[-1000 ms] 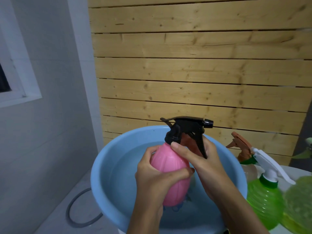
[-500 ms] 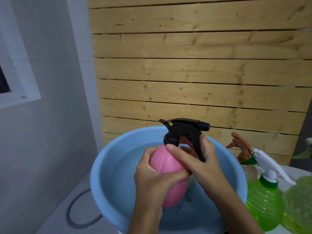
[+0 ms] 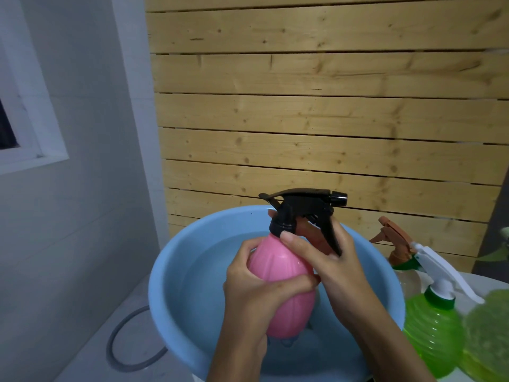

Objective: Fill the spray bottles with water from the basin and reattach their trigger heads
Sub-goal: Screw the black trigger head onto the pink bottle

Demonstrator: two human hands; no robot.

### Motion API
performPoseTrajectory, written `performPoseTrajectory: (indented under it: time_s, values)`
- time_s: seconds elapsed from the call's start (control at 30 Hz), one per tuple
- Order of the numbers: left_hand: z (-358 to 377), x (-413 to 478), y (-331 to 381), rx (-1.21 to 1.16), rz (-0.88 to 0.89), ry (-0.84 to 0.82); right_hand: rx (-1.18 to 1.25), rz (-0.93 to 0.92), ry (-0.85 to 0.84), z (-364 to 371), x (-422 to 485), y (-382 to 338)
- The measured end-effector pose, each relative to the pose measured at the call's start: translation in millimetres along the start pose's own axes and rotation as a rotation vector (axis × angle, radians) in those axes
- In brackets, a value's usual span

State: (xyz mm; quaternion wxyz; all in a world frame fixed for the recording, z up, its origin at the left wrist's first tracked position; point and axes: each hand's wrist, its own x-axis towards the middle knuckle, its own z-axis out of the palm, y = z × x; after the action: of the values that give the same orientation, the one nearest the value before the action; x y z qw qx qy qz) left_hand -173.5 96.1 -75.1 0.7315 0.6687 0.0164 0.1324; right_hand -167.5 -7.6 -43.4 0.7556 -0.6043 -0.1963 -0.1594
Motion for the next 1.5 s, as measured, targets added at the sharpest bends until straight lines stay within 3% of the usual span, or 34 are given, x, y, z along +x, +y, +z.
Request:
performPoseTrajectory:
  time_s: [0.33,0.93,1.13,1.37,1.5]
  values:
    - [2,2,-4,0.013,0.022,-0.026,0.194,0.258,-0.073,-15,11,7]
    - [0,2,-4,0.017,0.02,0.025,0.021,0.072,-0.11,-13,4,9]
    - [0,3,-6,-0.003,0.032,0.053,0.058,0.039,-0.014,-16,4,12]
    - [-1,2,-5,0.006,0.031,0.079,0.108,0.023,0.208,-19,6,13]
    - [-1,2,-6,0.023,0.034,0.082,0.044,0.077,0.123,-19,8,17]
